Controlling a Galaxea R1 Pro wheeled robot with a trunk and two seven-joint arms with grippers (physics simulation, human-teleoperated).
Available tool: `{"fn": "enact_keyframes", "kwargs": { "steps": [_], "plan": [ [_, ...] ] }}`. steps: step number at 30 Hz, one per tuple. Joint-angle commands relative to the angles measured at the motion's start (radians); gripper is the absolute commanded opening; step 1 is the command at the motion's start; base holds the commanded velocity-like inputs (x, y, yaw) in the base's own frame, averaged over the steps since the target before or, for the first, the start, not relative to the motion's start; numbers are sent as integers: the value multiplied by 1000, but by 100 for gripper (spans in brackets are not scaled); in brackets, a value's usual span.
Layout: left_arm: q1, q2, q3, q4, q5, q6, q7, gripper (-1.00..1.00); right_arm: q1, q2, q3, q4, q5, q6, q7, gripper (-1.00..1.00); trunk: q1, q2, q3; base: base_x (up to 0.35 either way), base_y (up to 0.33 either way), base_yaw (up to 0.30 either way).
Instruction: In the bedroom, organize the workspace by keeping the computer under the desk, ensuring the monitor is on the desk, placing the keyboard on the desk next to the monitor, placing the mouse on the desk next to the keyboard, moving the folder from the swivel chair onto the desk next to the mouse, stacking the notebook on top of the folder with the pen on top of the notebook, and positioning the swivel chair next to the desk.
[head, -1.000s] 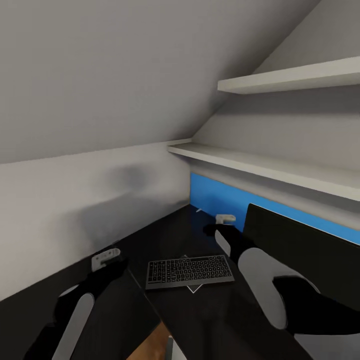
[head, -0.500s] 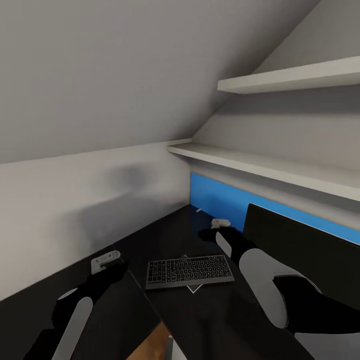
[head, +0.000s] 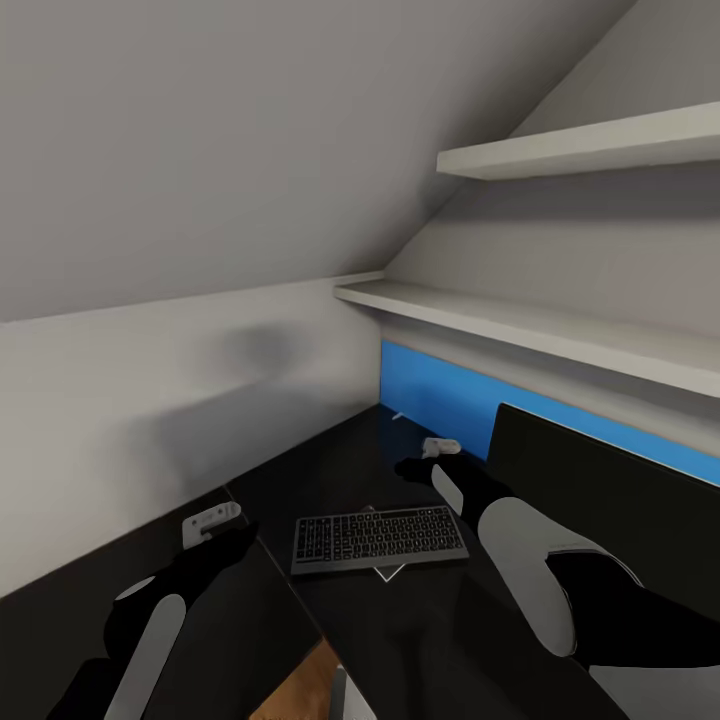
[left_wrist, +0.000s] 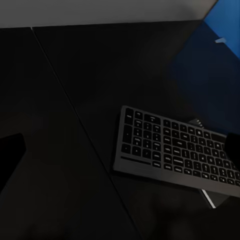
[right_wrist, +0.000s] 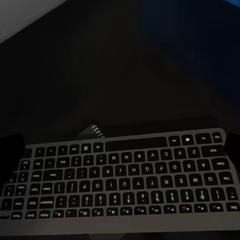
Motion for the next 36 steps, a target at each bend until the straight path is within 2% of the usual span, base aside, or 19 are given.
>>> {"fn": "enact_keyframes", "kwargs": {
  "steps": [1,13,27,36],
  "plan": [
    [-1,1,-2,-1,10,2,10,100,-1,0,-1,-2,-10,5,-3,100,1,-2,-3,0,0,0],
    [-1,2,0,0,9,2,11,100,0,0,0,-1,-10,3,-3,100,1,-2,-18,0,0,0],
    [-1,2,0,0,9,2,12,100,1,2,1,-1,-8,3,-2,100,1,-2,-19,0,0,4],
    [-1,2,1,0,9,2,12,100,1,2,1,-2,-2,1,-3,100,1,-2,-19,0,0,232]
  ]
}}
